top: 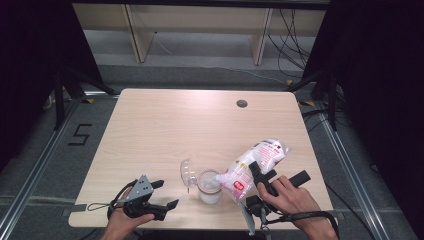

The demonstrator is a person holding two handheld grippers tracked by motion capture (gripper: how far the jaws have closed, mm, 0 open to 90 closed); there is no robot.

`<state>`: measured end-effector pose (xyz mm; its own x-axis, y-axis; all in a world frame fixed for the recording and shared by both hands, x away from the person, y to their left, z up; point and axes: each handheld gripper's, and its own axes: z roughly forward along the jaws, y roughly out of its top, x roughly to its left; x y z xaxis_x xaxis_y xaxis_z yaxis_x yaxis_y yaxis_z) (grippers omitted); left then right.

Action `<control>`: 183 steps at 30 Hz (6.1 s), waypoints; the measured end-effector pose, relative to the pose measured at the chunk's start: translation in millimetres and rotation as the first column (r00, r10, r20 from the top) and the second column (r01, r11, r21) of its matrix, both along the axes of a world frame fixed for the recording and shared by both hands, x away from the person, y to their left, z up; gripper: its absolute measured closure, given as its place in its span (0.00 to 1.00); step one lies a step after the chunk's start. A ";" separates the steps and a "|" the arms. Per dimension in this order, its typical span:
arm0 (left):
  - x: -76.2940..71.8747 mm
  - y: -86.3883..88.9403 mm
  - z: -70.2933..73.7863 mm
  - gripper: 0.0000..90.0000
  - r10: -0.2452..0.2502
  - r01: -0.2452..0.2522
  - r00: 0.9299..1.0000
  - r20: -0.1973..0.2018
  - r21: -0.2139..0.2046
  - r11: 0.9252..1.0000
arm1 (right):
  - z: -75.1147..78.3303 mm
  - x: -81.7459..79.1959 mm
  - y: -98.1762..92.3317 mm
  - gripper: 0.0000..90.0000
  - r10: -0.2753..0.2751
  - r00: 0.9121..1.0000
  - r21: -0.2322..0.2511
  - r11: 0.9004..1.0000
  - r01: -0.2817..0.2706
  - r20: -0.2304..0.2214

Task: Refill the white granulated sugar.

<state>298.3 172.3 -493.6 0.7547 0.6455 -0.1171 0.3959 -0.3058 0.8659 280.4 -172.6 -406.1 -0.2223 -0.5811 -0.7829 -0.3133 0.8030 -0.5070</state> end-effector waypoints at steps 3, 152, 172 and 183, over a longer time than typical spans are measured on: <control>0.2 0.1 -0.1 0.18 -0.002 0.002 1.000 0.001 0.002 1.000 | -0.3 0.8 -0.9 0.80 -0.004 1.000 0.007 1.000 0.005 -0.011; 1.7 1.1 1.6 0.18 -0.008 0.008 1.000 0.021 0.013 1.000 | -33.2 31.1 -144.9 0.77 0.101 0.816 0.814 -0.068 0.576 -0.569; 1.1 0.4 0.9 0.18 0.008 -0.008 1.000 0.005 -0.004 1.000 | -34.6 12.2 -147.4 0.39 0.085 0.828 0.782 -0.286 0.553 -0.554; 3.3 1.0 1.0 0.18 -0.004 0.004 1.000 0.012 0.012 1.000 | -39.8 1.8 -151.6 0.31 0.095 0.801 0.748 -0.309 0.588 -0.591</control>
<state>301.7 173.3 -492.6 0.7584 0.6441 -0.0998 0.3840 -0.3178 0.8669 282.2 -324.1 -445.9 -0.4326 0.8992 -0.0656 0.2777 0.2021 0.9392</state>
